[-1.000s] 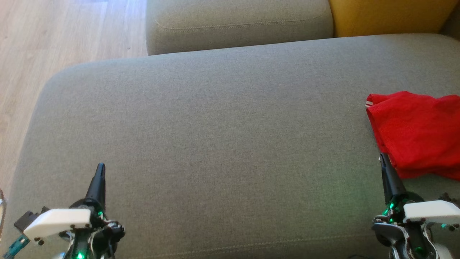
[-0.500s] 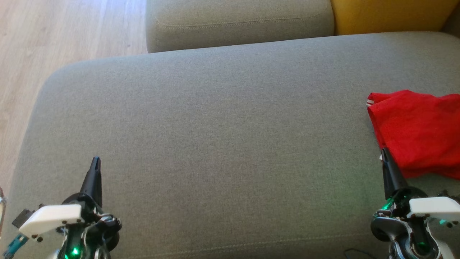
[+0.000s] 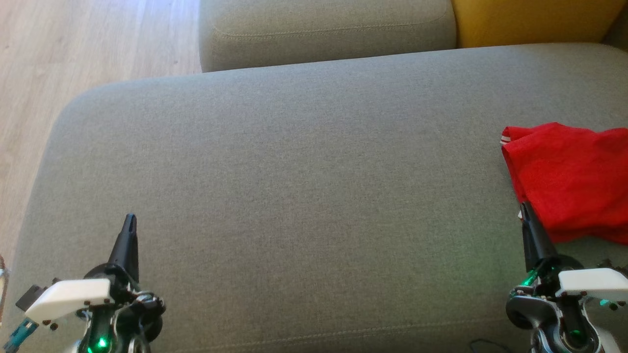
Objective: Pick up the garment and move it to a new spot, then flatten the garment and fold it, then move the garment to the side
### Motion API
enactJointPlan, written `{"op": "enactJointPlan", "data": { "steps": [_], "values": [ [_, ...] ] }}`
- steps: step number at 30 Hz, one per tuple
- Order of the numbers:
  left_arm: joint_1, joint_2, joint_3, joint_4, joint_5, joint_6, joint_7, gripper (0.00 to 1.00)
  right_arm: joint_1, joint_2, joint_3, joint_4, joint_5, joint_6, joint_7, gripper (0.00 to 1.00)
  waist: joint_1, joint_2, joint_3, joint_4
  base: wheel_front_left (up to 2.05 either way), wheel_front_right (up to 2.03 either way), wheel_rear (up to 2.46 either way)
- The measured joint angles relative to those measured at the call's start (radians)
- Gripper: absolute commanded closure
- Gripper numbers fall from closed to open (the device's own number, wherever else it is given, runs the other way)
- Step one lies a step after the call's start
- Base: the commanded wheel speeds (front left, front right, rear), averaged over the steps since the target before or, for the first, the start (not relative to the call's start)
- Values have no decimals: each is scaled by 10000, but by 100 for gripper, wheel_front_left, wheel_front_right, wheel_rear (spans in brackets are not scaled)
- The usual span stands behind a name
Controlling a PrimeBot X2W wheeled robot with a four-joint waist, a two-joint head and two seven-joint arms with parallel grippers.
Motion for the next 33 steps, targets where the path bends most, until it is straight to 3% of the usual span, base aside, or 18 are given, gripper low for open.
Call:
{"op": "enactJointPlan", "data": {
  "steps": [33],
  "values": [
    [0, -46, 71, 2, 12, 0, 123, 100, 0, 0, 0, 0, 0, 0, 0, 100, 2, 0, -1, 0, 0, 0, 0]
  ]
}}
